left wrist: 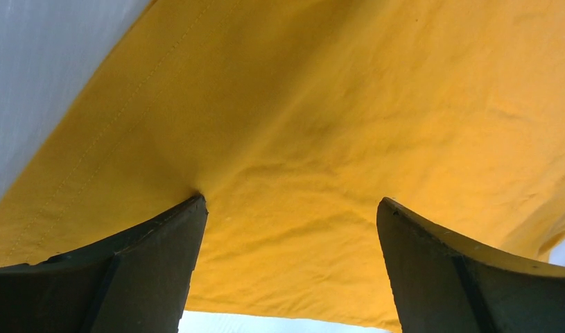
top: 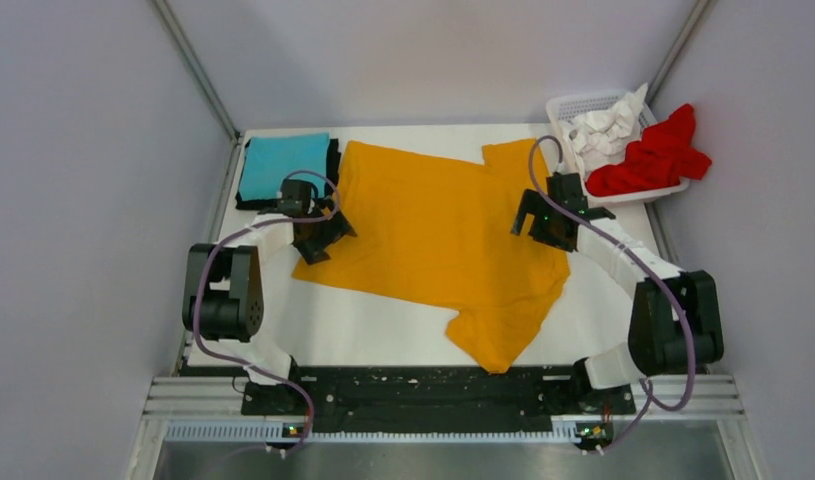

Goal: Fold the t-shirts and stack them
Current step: Flatten out the tshirt

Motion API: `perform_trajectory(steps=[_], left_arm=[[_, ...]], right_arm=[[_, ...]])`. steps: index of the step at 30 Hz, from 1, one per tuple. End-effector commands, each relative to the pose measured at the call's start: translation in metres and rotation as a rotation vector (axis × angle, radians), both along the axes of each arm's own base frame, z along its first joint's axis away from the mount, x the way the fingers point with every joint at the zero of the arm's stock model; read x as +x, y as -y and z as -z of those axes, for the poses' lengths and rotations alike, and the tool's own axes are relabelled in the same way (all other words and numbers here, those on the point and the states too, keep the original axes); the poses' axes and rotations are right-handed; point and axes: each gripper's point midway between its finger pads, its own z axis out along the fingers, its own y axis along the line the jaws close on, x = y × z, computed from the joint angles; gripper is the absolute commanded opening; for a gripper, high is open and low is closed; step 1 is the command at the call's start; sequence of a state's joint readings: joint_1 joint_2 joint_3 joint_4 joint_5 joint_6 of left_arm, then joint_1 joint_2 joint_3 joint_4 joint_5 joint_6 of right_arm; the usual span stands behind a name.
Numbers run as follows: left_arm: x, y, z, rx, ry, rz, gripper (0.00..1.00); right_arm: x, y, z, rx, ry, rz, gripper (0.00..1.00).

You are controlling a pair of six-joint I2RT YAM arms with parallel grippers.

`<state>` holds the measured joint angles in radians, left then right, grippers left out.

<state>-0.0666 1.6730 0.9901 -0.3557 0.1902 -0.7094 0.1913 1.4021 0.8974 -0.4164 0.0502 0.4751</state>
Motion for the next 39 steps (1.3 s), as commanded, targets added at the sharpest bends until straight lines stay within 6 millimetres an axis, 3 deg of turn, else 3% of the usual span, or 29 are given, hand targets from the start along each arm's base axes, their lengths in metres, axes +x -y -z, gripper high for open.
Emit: perform_trajectory(steps=[1,6,7,12,17,22,25,28,35,39], left_arm=[[-0.013,0.000,0.009,-0.003,-0.016,-0.017,0.99],[-0.044,0.000,0.025,-0.001,-0.084,-0.037,0.99],[-0.047,0.001,0.026,-0.002,-0.088,-0.040,0.99],[-0.056,0.003,0.023,-0.005,-0.088,-0.057,0.99],[-0.068,0.001,0.030,0.010,-0.126,-0.078,0.99],[-0.085,0.024,0.026,-0.046,-0.138,-0.079,0.99],[-0.104,0.034,0.020,-0.060,-0.166,-0.084,0.99],[-0.129,0.031,0.020,-0.046,-0.195,-0.104,0.99],[-0.096,0.033,-0.036,-0.065,0.019,-0.093,0.99],[-0.100,0.003,-0.052,0.075,0.051,-0.168,0.99]], right_arm=[[0.056,0.017,-0.001,-0.123,0.060,0.056,0.99],[0.097,0.033,0.028,-0.220,0.006,0.112,0.99],[0.100,0.035,0.041,-0.236,-0.028,0.109,0.99],[0.120,0.038,0.061,-0.248,-0.074,0.101,0.99],[0.131,0.047,0.071,-0.216,-0.105,0.104,0.99],[0.146,0.057,0.069,-0.241,-0.099,0.065,0.99],[0.162,0.061,0.060,-0.283,-0.074,0.039,0.99],[0.174,0.060,0.043,-0.293,-0.057,0.011,0.99],[0.172,0.030,-0.024,-0.221,0.076,-0.081,0.99],[0.159,-0.002,-0.065,-0.207,0.163,-0.162,0.99]])
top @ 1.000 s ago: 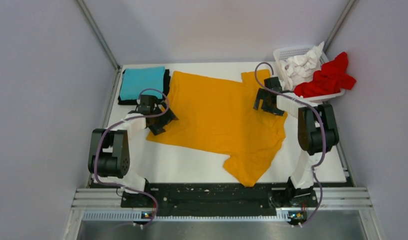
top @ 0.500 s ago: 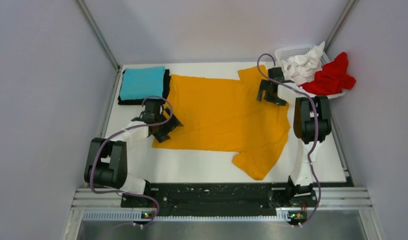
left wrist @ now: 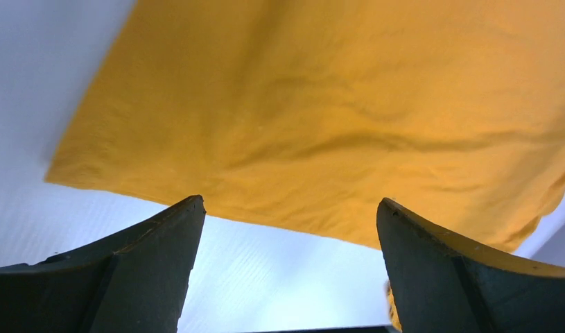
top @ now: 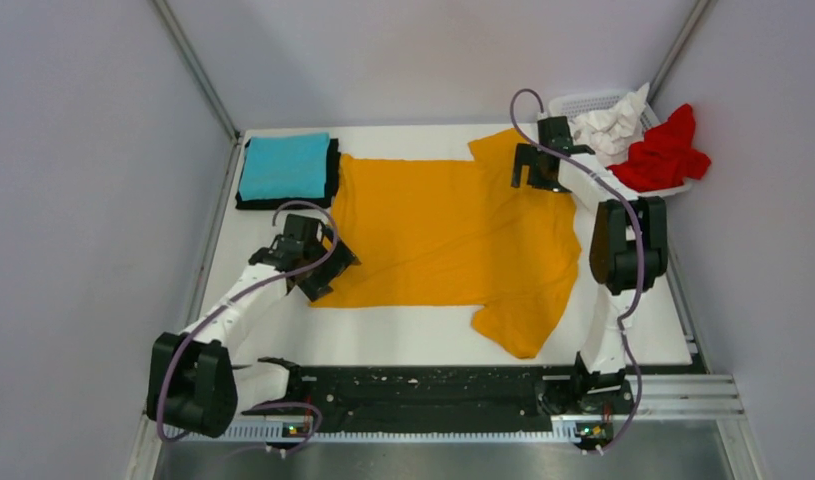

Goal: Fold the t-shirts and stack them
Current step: Grab the side of the flattened tshirt closest away from the robot with both arms

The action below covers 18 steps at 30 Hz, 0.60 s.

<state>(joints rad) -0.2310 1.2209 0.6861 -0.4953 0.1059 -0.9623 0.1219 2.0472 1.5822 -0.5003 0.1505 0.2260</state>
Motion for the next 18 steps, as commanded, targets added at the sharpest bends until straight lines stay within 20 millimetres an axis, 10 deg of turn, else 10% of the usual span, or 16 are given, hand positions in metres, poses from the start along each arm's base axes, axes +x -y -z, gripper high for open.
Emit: perform_trajectory(steps=[1,8,18], left_arm=[[0.003,-0.039,-0.030,0.173,0.066,-0.108,0.99],[-0.046,-0.100,-0.006,0.349,-0.085,-0.315,0.98],[-0.036,-0.083,0.024,0.232,-0.088,-0.293,0.71]], right_arm=[[-0.009,-0.047,-0.094,0.039,0.197,-0.141,0.99],[-0.069,-0.106,-0.110,0.131,0.269,-0.227,0.99],[-0.134,-0.093,-0.080,0.121,0.221,-0.167,0.99]])
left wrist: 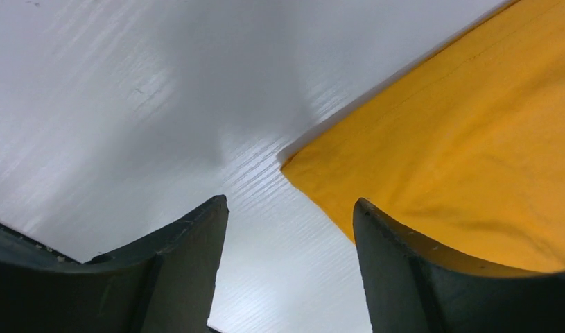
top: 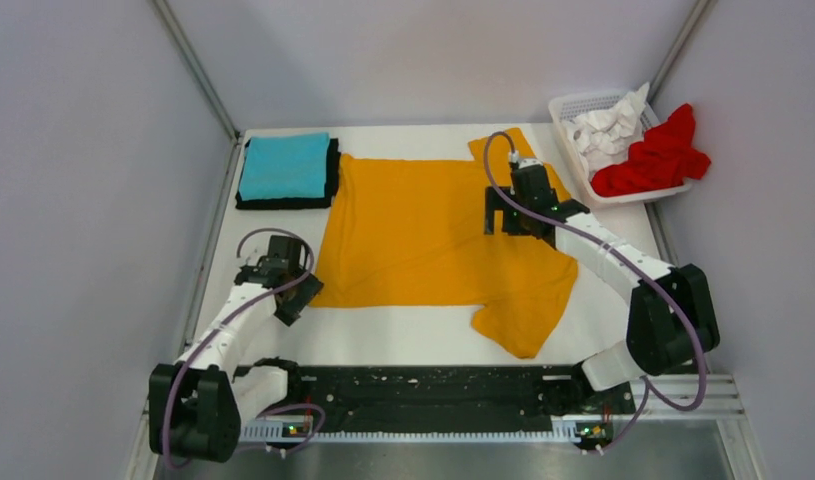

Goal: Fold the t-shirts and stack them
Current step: Grab the side of the flattened tshirt closest away from the robot with both arms

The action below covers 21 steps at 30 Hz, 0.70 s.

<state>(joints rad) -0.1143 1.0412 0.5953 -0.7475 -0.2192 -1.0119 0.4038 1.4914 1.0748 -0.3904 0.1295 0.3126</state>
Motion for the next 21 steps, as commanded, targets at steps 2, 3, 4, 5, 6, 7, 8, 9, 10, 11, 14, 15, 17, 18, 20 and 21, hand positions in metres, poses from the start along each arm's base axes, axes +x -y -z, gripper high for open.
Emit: perform_trajectory(steps=[2,3,4,5,6,7,8,9,10,11,14,15,17,18,20,21], left_arm=[[0.011,0.007,0.014,-0.038,-0.014,-0.003,0.63],[0.010,0.006,0.017,-0.032,-0.029,-0.005,0.57],[0.010,0.007,0.019,-0.034,-0.040,-0.002,0.53],[0.010,0.009,0.020,-0.039,-0.049,0.003,0.52],[0.009,0.010,0.022,-0.044,-0.061,0.007,0.50],[0.007,0.009,0.025,-0.042,-0.074,0.007,0.49],[0.005,0.008,0.027,-0.034,-0.083,0.003,0.45],[0.004,0.006,0.028,-0.025,-0.089,-0.005,0.43],[0.005,0.005,0.029,-0.020,-0.088,-0.008,0.42],[0.006,0.004,0.031,-0.015,-0.088,-0.013,0.42],[0.012,0.005,0.034,-0.020,-0.085,-0.014,0.40],[0.014,0.006,0.036,-0.023,-0.089,-0.014,0.40],[0.019,0.006,0.035,-0.019,-0.083,-0.016,0.39],[0.022,0.005,0.034,-0.015,-0.078,-0.020,0.39],[0.027,0.004,0.033,-0.008,-0.068,-0.020,0.39],[0.030,0.004,0.032,-0.005,-0.061,-0.018,0.39]], right_arm=[[-0.010,0.013,-0.018,0.016,0.065,0.074,0.99],[-0.013,0.015,-0.016,0.010,0.061,0.078,0.99],[-0.014,0.016,-0.015,0.009,0.058,0.081,0.99],[-0.016,0.017,-0.014,0.003,0.053,0.080,0.99],[-0.018,0.019,-0.014,-0.003,0.049,0.084,0.99],[-0.019,0.020,-0.013,-0.009,0.045,0.087,0.99],[-0.020,0.022,-0.013,-0.016,0.044,0.091,0.99],[-0.020,0.024,-0.013,-0.022,0.044,0.094,0.99],[-0.021,0.025,-0.012,-0.029,0.043,0.098,0.99],[-0.023,0.026,-0.012,-0.031,0.041,0.099,0.99],[-0.028,0.028,-0.011,-0.034,0.030,0.095,0.99],[-0.029,0.028,-0.011,-0.034,0.029,0.095,0.99],[-0.032,0.030,-0.013,-0.033,0.033,0.096,0.99],[-0.033,0.030,-0.013,-0.033,0.036,0.097,0.99],[-0.035,0.032,-0.015,-0.036,0.040,0.100,0.99],[-0.035,0.033,-0.015,-0.038,0.041,0.102,0.99]])
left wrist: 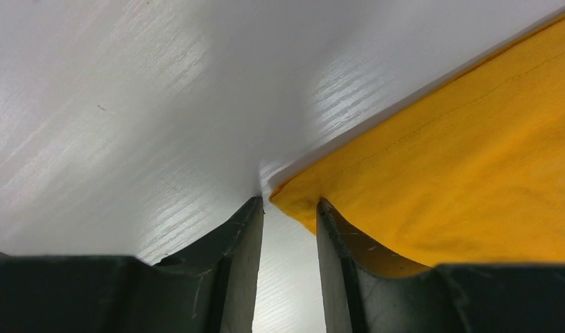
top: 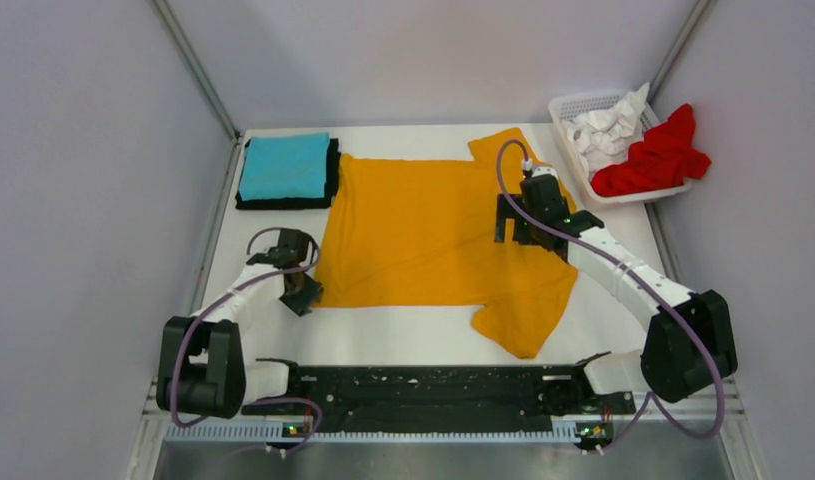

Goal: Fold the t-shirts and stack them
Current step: Grab the side of the flattened tshirt closest away from the robot with both arms

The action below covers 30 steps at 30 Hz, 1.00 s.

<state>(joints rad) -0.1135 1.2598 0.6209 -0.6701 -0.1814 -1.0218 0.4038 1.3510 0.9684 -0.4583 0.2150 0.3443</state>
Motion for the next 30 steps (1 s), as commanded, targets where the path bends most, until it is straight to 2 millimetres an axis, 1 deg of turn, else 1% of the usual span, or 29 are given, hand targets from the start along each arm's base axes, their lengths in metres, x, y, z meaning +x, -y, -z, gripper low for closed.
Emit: perform_trajectory(steps=[1,4,5,7,8,9,10,12,14,16,19,21,25,27,30], left_arm=[[0.023,-0.004,0.002,0.023,0.058,-0.017,0.39],[0.027,-0.004,0.005,0.033,0.038,-0.012,0.37],[0.025,-0.005,0.007,0.038,0.022,-0.015,0.35],[0.024,-0.003,0.012,0.028,0.004,-0.007,0.27],[0.024,-0.001,0.015,0.019,0.004,-0.003,0.21],[0.024,0.001,0.017,0.008,-0.002,-0.002,0.12],[0.023,0.003,0.019,-0.002,-0.003,0.002,0.01],[0.024,0.005,0.018,-0.014,0.002,0.016,0.00],[0.024,0.004,0.016,-0.003,0.005,0.031,0.00],[0.020,0.000,0.013,0.015,-0.005,0.033,0.00],[0.012,-0.001,0.012,0.016,-0.023,0.039,0.00],[0.007,0.002,0.012,0.001,-0.023,0.043,0.00],[-0.001,0.004,0.010,-0.019,-0.021,0.040,0.00],[-0.005,0.003,0.009,-0.015,-0.013,0.034,0.00],[-0.006,0.003,0.006,-0.018,-0.002,0.026,0.00]], right_arm=[[-0.002,0.004,-0.016,0.006,0.051,0.020,0.99],[-0.004,0.006,-0.016,0.001,0.046,0.023,0.99],[-0.005,0.006,-0.016,-0.003,0.045,0.022,0.99],[-0.007,0.008,-0.016,-0.010,0.039,0.021,0.99],[-0.009,0.010,-0.016,-0.014,0.035,0.022,0.99],[-0.012,0.011,-0.016,-0.016,0.028,0.023,0.99],[-0.015,0.011,-0.016,-0.016,0.016,0.024,0.99],[-0.026,0.012,-0.013,-0.007,-0.015,0.013,0.99],[-0.041,0.010,-0.008,0.013,-0.062,-0.002,0.99],[-0.061,0.006,0.001,0.038,-0.127,-0.025,0.98],[-0.105,-0.006,0.016,0.035,-0.257,-0.096,0.96],[-0.138,-0.012,0.028,0.011,-0.347,-0.147,0.95],[-0.200,-0.011,0.053,-0.004,-0.516,-0.178,0.91],[-0.222,-0.009,0.063,-0.005,-0.571,-0.182,0.88],[-0.238,-0.002,0.074,-0.024,-0.613,-0.166,0.82]])
